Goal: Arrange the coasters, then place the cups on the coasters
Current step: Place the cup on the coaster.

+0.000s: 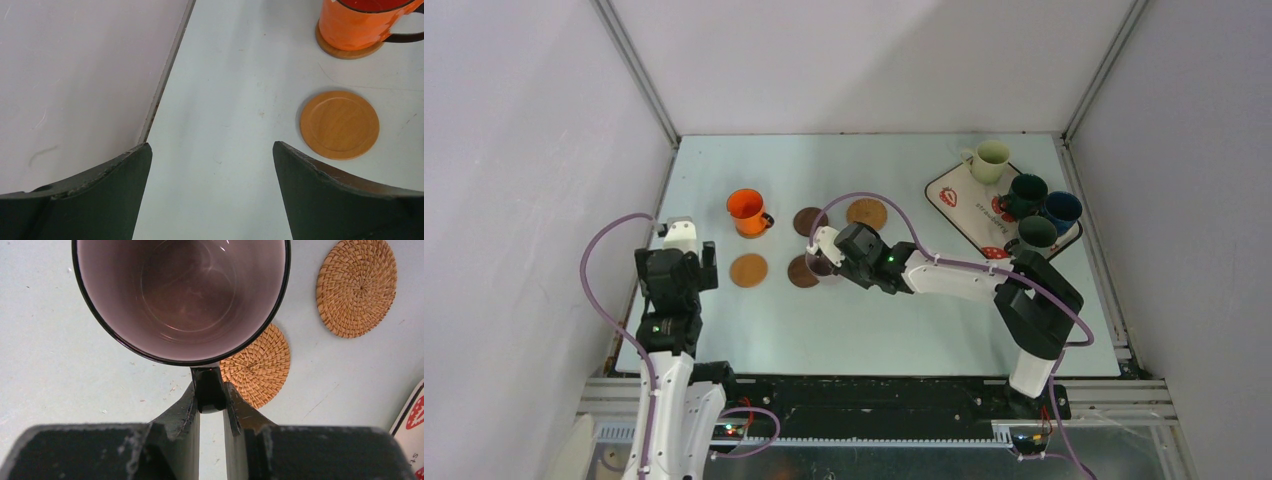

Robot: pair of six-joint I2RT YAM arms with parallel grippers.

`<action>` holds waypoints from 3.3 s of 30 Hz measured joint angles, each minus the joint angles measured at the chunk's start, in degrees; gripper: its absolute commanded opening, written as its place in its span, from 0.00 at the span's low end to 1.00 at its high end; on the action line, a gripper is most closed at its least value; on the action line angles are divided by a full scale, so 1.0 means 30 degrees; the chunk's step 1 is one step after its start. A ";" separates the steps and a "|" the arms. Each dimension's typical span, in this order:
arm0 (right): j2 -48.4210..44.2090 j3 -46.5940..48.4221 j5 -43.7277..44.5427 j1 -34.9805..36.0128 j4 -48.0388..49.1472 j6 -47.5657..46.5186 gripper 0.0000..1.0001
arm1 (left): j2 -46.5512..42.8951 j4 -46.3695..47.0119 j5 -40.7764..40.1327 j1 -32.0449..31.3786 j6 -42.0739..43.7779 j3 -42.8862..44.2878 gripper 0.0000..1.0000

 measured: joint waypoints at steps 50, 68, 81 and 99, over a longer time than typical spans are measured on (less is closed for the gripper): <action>0.0306 0.0423 0.0022 0.0029 -0.0175 0.0160 0.00 | 0.0758 0.0313 -0.0466 0.0000 0.0000 -0.0160 0.98; -0.1464 0.1341 -0.3716 -0.2113 -0.1100 0.3184 0.00 | 0.1144 0.0335 -0.0481 0.0000 0.0000 -0.0160 0.98; 0.6266 1.4666 -0.3927 -0.4014 -0.4524 0.5778 0.00 | 0.0117 0.0335 -0.0459 0.0000 -0.0007 -0.0160 0.98; 0.9887 1.5708 -0.2871 -0.4116 -0.7592 0.6390 0.00 | 0.0051 0.0444 -0.0452 0.0000 -0.0007 -0.0168 0.98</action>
